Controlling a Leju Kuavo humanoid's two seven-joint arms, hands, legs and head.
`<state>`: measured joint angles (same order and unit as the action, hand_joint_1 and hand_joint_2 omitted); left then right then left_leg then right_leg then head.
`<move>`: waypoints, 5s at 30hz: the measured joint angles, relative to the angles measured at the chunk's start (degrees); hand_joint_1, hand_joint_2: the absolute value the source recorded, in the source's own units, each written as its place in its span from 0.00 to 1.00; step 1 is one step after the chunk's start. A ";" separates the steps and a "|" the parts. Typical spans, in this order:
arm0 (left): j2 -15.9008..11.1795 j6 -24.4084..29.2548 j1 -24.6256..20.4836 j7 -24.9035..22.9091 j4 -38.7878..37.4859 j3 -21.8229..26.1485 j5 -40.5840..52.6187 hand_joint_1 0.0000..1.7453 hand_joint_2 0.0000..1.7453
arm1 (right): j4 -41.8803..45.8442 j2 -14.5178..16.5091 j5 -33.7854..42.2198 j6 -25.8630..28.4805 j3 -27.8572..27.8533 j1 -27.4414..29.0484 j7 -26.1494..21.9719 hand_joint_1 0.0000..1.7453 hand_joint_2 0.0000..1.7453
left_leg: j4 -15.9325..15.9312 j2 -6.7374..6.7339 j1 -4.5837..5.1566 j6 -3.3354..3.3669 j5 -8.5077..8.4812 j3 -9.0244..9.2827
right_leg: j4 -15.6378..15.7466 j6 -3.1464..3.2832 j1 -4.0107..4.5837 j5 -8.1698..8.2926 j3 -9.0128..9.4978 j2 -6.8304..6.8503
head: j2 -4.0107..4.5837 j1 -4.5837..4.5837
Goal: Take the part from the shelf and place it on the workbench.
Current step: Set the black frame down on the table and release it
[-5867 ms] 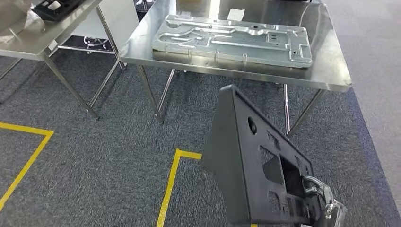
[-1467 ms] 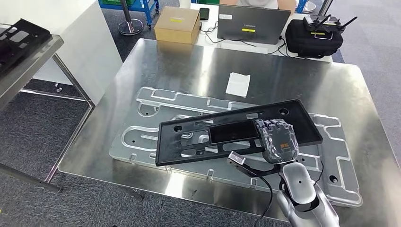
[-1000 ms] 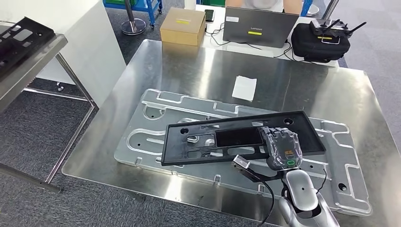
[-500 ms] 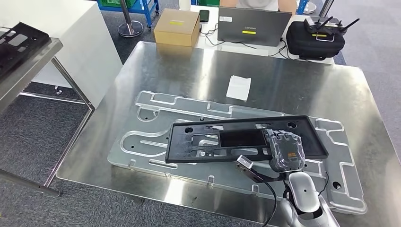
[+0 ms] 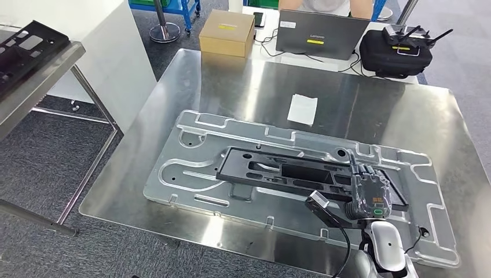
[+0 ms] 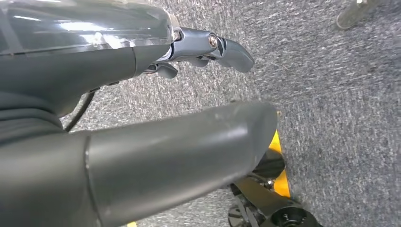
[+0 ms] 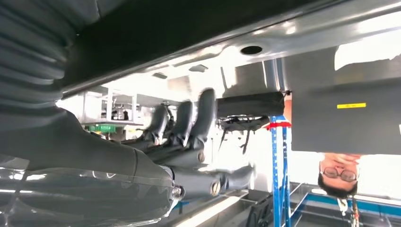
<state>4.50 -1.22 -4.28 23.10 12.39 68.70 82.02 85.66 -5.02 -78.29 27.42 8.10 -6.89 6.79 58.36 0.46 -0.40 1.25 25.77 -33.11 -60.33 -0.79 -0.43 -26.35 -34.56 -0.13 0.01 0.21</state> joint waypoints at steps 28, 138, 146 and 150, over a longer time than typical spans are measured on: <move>-0.39 -1.78 0.14 -0.22 0.00 0.37 -0.29 0.00 0.00 | 0.41 1.28 3.92 0.14 -1.41 2.67 -2.54 0.00 0.00 | 0.10 -0.24 -0.34 0.58 -0.54 -0.29 | -9.61 -1.07 -0.33 -5.23 -3.34 0.05 | -0.01 0.05; -1.03 1.03 -1.42 7.31 -0.15 11.30 -7.53 0.00 0.00 | 39.36 16.30 57.16 -6.91 -16.45 35.56 -38.94 0.00 0.00 | 3.32 -0.57 -0.33 -2.67 4.26 5.67 | 1.54 1.32 0.33 1.90 -0.99 0.81 | -0.01 -0.37; -0.43 1.03 -1.26 6.93 -0.06 11.40 -8.45 0.00 0.00 | 29.16 22.30 59.83 -16.80 -27.55 34.81 -37.11 0.00 0.00 | -1.20 -1.07 -0.21 0.65 2.02 3.71 | -8.01 -1.28 -0.02 -6.63 -5.00 0.51 | -0.01 -0.20; -0.37 1.03 -1.09 6.91 -0.04 11.40 -8.46 0.00 0.00 | 24.79 23.21 60.21 -17.34 -31.17 34.06 -36.95 0.00 0.00 | -0.81 -1.12 -0.12 0.36 -0.83 -0.12 | -13.19 -1.37 -0.14 -5.47 -2.72 0.42 | -0.01 -0.21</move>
<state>4.13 -0.20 -5.37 30.01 12.35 80.11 73.56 110.45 18.19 -18.08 10.08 -23.07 27.17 -30.16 57.55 -0.67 -0.52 1.61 24.94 -33.23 -73.52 -2.16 -0.58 -31.82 -37.28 0.29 0.00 0.01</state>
